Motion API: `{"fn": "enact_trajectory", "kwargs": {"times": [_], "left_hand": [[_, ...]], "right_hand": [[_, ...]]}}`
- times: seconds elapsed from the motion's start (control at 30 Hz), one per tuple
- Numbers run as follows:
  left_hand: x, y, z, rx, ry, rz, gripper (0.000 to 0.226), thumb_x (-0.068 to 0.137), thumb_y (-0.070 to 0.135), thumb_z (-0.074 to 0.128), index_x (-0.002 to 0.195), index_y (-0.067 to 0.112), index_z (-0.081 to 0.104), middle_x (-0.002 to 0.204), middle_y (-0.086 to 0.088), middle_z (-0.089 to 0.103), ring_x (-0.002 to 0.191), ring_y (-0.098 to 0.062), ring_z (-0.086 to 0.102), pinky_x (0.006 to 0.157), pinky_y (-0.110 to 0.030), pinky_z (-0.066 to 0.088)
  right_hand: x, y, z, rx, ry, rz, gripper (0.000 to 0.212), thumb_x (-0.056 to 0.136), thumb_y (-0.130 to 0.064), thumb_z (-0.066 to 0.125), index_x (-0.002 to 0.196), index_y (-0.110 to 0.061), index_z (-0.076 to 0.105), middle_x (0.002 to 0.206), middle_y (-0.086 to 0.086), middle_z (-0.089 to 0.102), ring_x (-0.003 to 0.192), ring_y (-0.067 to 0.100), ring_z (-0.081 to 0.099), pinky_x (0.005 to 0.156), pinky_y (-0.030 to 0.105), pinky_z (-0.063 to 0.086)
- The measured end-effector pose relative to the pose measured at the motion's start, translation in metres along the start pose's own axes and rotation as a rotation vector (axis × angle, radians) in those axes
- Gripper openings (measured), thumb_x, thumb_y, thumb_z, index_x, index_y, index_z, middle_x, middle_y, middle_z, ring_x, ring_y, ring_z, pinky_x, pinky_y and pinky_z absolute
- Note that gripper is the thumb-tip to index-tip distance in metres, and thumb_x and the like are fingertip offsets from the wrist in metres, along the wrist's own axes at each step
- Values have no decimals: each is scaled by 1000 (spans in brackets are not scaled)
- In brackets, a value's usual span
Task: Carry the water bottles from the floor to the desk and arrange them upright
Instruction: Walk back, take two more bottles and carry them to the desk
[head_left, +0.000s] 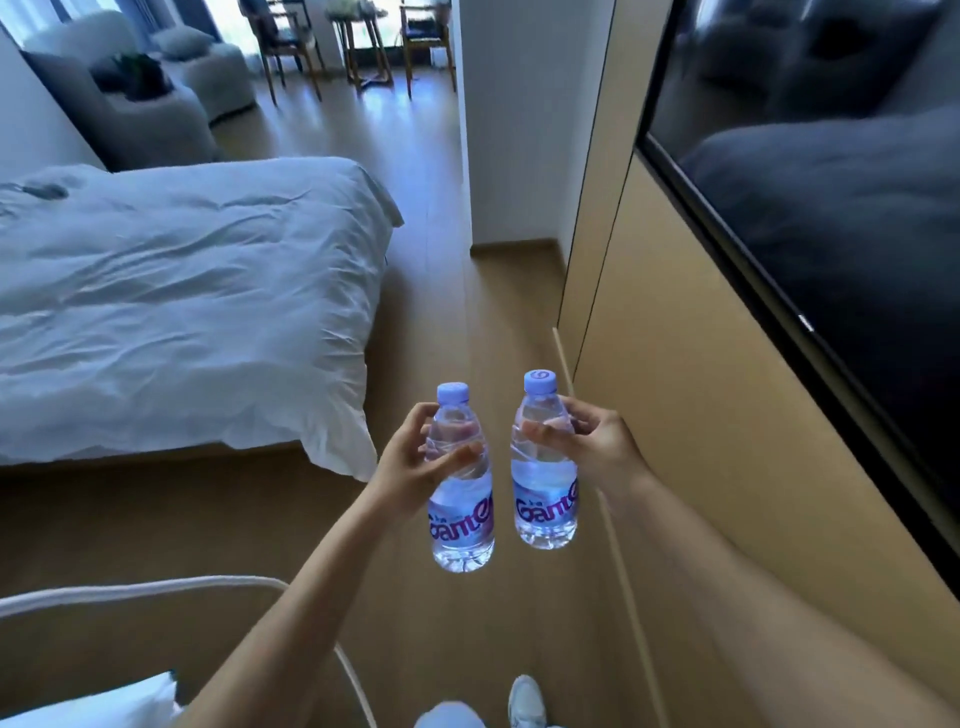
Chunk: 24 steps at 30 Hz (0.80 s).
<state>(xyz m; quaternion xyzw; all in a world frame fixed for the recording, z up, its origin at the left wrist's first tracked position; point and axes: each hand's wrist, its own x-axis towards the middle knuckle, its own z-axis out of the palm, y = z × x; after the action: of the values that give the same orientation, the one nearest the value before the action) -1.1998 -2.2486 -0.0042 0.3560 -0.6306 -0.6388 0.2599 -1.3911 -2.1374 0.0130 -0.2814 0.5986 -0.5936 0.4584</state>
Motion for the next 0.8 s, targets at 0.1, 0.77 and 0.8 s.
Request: {"fn": "enact_trajectory", "kwargs": {"times": [0.1,0.77,0.8], "left_hand": [[73,13,-12,-1,57,4,32,79,6,76,102,12,55,105,-18,71,96,-40,69,87,-52,55],[623,80,-171,-47,135,35,40,77,14,78,110,8,57,99,-2,76,86,-19,74,68,-22,56],[646,82,-175,-48,141,31,40,77,13,78,111,7,56,99,-2,75,86,-20,74,68,-23,56]], "right_hand": [[79,-24,0,0,-32,16,30,71,-18,84,99,-14,75,91,9,77,75,18,72,64,22,55],[653,-149,48,-85,-78,23,36,68,-30,86,99,-15,74,94,11,76,85,27,74,78,33,59],[677,-153,50,-84,-75,15,34,69,-28,85,99,-14,74,94,12,76,84,26,73,76,33,58]]}}
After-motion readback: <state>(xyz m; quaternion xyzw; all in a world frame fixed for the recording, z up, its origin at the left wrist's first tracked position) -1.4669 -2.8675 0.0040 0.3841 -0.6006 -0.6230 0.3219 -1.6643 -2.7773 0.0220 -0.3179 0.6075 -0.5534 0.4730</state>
